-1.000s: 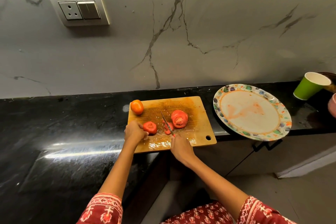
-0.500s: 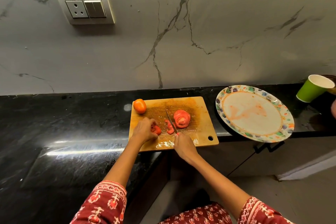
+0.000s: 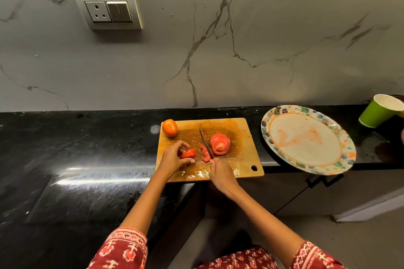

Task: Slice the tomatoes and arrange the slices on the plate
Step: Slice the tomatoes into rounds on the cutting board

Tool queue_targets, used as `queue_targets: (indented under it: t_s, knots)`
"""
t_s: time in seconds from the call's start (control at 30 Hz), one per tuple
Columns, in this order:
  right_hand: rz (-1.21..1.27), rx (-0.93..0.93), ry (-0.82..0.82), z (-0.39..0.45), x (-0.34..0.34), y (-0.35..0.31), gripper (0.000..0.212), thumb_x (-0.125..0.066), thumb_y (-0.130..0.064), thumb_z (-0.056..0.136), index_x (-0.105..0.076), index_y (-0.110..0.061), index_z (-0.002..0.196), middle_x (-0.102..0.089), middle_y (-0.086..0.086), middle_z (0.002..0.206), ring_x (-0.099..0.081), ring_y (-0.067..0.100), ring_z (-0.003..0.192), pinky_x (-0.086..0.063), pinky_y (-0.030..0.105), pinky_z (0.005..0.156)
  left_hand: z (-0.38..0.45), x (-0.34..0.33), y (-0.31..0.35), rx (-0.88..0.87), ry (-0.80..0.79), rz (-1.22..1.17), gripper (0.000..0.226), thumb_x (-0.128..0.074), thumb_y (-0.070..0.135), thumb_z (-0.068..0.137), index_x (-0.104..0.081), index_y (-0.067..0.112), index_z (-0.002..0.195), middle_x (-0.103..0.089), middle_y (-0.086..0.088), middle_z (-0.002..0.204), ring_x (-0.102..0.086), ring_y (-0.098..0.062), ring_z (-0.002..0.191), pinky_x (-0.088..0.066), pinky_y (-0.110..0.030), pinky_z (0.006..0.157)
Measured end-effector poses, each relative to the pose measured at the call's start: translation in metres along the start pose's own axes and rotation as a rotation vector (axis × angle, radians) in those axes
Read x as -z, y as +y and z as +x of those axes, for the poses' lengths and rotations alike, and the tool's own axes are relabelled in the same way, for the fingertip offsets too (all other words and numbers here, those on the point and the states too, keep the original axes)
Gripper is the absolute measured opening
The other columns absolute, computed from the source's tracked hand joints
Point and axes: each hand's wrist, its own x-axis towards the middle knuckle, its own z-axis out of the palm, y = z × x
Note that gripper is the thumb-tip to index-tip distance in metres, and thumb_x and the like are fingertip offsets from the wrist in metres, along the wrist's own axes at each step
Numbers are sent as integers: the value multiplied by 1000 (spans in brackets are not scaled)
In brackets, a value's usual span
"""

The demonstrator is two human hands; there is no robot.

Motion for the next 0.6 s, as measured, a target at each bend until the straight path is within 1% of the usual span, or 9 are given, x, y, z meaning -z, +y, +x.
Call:
queue_targets:
  t_s: [0.07, 0.1, 0.17, 0.23, 0.33, 0.4, 0.47, 0.53, 0.6]
  knots:
    - [11, 7, -2, 0, -2, 1, 35, -30, -18, 101, -59, 1, 95, -64, 19, 93, -60, 34, 88, -34, 29, 67, 0, 3, 1, 31, -48, -55, 37, -79, 13, 70, -59, 16, 101, -58, -5, 102, -56, -17, 91, -54, -20, 64]
    - [19, 11, -9, 0, -2, 1, 35, -31, -17, 101, -61, 1, 98, -64, 19, 96, -60, 33, 90, -35, 29, 67, 1, 4, 0, 35, -66, -46, 37, -76, 9, 73, -60, 15, 106, -58, -7, 103, -56, -18, 90, -54, -20, 64]
    - [32, 25, -17, 0, -3, 0, 36, -31, -17, 101, -62, 1, 108, -66, 17, 105, -60, 32, 97, -40, 32, 74, 1, 7, -1, 19, -74, 36, 42, -73, 6, 75, -60, 14, 115, -59, -8, 105, -55, -17, 87, -51, -22, 72]
    - [37, 31, -32, 1, -7, -1, 37, -31, -19, 101, -61, 1, 110, -66, 16, 108, -60, 31, 97, -43, 34, 78, -1, 8, -1, 10, -70, 76, 47, -73, 5, 75, -59, 13, 119, -59, -7, 102, -54, -15, 85, -48, -26, 78]
    - [77, -7, -42, 5, -10, -5, 35, -32, -19, 101, -60, 2, 103, -66, 18, 101, -61, 31, 91, -43, 35, 73, -4, 6, 1, 22, -77, 59, 56, -77, 7, 71, -57, 12, 123, -55, -4, 97, -50, -11, 79, -43, -19, 74]
    - [145, -28, -47, 9, -11, -5, 32, -35, -19, 100, -56, 1, 114, -65, 16, 106, -61, 28, 95, -45, 34, 76, -5, 6, 2, 44, -134, 31, 63, -78, 6, 68, -54, 12, 127, -54, -4, 98, -50, -8, 69, -44, -13, 67]
    - [194, -35, -62, 11, -9, -4, 33, -41, -16, 97, -49, -1, 126, -62, 14, 112, -58, 23, 98, -43, 30, 77, -6, 9, -1, 79, -190, -3, 66, -78, 2, 68, -52, 9, 129, -55, -8, 105, -54, -7, 65, -49, -13, 64]
    - [242, -21, -110, 12, -7, -2, 43, -49, -12, 93, -42, -7, 135, -59, 9, 116, -56, 20, 104, -43, 26, 80, -8, 10, -3, 110, -213, -34, 63, -75, -3, 70, -52, 7, 128, -55, -11, 107, -58, -8, 65, -52, -14, 62]
    - [261, 22, -169, 14, -7, -2, 52, -55, -10, 89, -38, -12, 138, -57, 4, 114, -56, 16, 104, -42, 23, 80, -10, 10, -5, 134, -203, -91, 57, -72, -6, 71, -54, 5, 124, -56, -14, 105, -60, -11, 68, -54, -16, 63]
